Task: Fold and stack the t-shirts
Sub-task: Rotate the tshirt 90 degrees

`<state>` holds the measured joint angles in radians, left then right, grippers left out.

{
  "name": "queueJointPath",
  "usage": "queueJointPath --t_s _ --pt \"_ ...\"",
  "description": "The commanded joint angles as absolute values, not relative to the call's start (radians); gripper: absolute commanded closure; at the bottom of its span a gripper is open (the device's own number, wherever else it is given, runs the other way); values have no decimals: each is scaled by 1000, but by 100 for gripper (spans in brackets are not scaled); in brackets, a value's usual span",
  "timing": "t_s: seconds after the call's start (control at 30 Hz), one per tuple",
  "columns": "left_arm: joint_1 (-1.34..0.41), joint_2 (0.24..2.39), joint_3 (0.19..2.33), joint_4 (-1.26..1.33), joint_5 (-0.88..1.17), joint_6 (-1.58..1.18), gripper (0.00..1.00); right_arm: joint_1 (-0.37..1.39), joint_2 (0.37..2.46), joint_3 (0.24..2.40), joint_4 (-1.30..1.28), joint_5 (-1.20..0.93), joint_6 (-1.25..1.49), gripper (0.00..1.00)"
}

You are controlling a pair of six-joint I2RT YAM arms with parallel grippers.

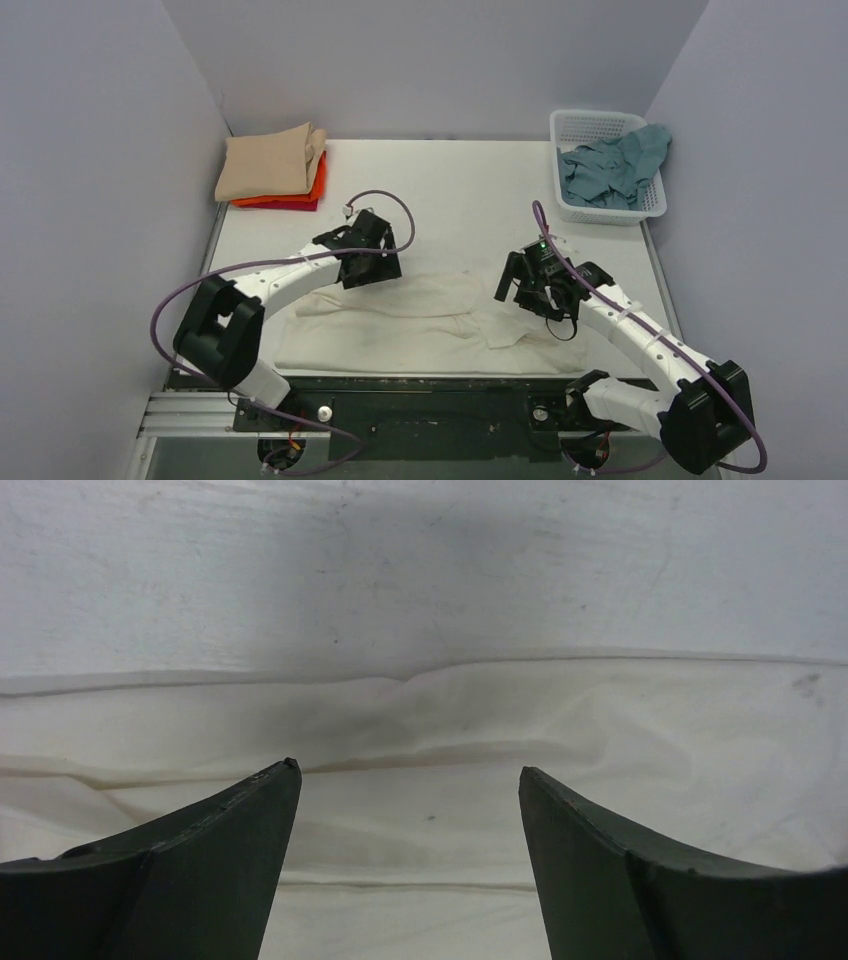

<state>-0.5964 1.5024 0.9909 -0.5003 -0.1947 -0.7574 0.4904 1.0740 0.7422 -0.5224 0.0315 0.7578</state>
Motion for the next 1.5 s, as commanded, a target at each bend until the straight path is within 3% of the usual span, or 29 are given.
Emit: queueJointPath --t_s 0.0,0.13,0.47,0.73,0.93,1.17,1.47 --pt "-600 1607 1003 -559 -173 -749 9 480 1119 693 -450 78 816 7" --pt "-603 1610 967 -691 -225 -810 9 458 1143 649 -456 86 825 7" --pt "-588 1387 776 -976 -437 -1023 8 390 1125 566 -471 114 797 7" --pt "-569 1422 763 -928 -405 -1025 7 355 1225 583 -463 132 795 7" --pt "-576 1380 768 -1115 -430 -1091 7 324 1178 558 -584 201 819 5" --pt "-575 1270 700 -1035 -299 -1105 6 304 1153 559 -542 175 836 3" --pt "-576 1305 658 -830 -200 -1062 6 294 1490 734 -336 122 819 7"
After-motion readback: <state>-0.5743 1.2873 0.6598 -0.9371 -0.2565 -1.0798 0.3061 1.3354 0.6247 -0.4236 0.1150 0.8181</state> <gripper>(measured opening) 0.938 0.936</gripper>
